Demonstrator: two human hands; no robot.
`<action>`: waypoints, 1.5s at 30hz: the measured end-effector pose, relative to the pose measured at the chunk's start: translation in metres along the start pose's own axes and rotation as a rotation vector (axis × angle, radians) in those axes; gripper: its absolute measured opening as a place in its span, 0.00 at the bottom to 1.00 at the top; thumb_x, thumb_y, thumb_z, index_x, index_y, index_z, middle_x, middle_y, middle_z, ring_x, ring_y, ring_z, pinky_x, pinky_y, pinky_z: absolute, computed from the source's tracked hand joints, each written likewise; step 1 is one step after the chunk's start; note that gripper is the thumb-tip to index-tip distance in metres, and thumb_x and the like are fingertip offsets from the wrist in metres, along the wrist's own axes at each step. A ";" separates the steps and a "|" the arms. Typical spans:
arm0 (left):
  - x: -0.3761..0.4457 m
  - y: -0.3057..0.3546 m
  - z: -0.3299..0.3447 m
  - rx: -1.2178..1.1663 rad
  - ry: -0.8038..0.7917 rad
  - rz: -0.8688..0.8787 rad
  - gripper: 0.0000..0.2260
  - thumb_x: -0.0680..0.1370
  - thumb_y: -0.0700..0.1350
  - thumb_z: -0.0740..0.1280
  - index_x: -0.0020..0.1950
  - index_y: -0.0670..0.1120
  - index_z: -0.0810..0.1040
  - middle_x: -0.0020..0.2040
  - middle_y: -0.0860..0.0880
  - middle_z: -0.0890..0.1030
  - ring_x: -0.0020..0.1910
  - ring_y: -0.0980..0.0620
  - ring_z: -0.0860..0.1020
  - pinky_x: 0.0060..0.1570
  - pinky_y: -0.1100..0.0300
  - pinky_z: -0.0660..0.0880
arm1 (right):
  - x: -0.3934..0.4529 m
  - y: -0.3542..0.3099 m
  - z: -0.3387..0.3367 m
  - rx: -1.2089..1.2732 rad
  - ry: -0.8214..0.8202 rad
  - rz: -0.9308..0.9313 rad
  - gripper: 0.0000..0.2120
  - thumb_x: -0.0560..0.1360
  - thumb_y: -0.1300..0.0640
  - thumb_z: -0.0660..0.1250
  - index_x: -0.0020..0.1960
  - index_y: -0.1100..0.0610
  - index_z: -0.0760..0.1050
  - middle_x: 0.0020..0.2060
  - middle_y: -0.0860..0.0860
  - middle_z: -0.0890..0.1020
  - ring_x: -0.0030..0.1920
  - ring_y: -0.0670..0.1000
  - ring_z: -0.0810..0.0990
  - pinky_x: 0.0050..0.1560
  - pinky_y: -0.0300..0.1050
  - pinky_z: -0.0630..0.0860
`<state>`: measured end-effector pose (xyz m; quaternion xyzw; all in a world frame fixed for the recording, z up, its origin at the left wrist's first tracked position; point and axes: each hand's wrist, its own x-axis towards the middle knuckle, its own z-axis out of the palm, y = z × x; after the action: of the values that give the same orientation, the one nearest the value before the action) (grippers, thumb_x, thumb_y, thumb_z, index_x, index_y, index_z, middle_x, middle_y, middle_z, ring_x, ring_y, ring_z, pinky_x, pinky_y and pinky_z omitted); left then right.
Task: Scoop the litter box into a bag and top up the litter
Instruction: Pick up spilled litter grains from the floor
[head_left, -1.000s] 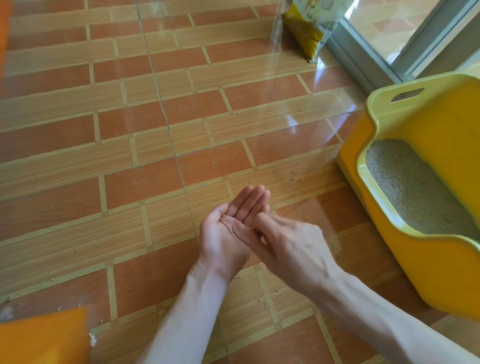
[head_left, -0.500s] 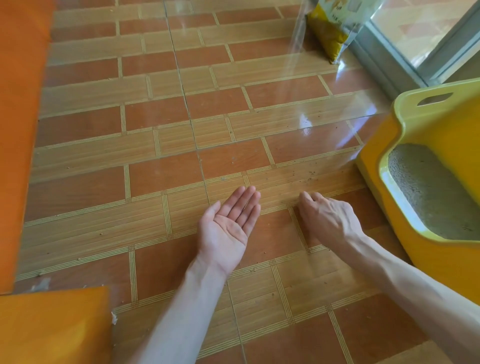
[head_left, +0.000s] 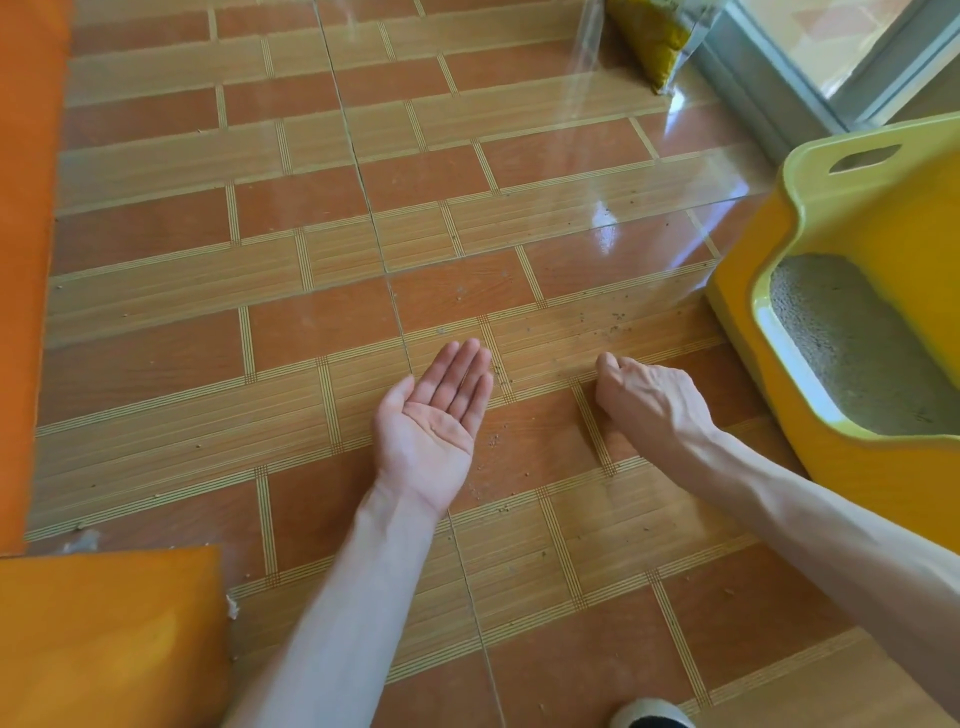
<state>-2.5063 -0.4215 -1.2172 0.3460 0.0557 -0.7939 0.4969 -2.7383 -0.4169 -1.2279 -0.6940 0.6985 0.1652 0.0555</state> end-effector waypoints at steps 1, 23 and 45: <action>0.000 0.000 0.000 -0.001 -0.002 0.002 0.23 0.86 0.47 0.50 0.71 0.35 0.74 0.66 0.37 0.81 0.66 0.39 0.80 0.72 0.47 0.71 | 0.000 0.000 0.001 -0.014 0.012 0.006 0.06 0.80 0.67 0.55 0.53 0.58 0.67 0.38 0.51 0.75 0.32 0.54 0.75 0.31 0.47 0.69; 0.011 -0.032 0.012 0.030 -0.023 -0.072 0.24 0.87 0.49 0.48 0.69 0.36 0.76 0.66 0.39 0.81 0.65 0.42 0.81 0.72 0.48 0.70 | -0.052 -0.086 -0.054 0.534 0.316 -0.292 0.11 0.85 0.50 0.52 0.48 0.54 0.65 0.41 0.50 0.77 0.33 0.53 0.75 0.29 0.49 0.73; 0.029 -0.075 0.040 0.022 -0.136 -0.186 0.22 0.86 0.45 0.50 0.66 0.35 0.78 0.65 0.37 0.81 0.65 0.39 0.80 0.68 0.48 0.75 | -0.041 0.063 0.017 0.228 0.179 0.374 0.22 0.83 0.36 0.54 0.56 0.57 0.66 0.40 0.56 0.77 0.39 0.61 0.83 0.31 0.47 0.70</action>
<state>-2.5964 -0.4231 -1.2239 0.2902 0.0453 -0.8588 0.4198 -2.8019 -0.3736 -1.2218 -0.5536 0.8313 0.0304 0.0398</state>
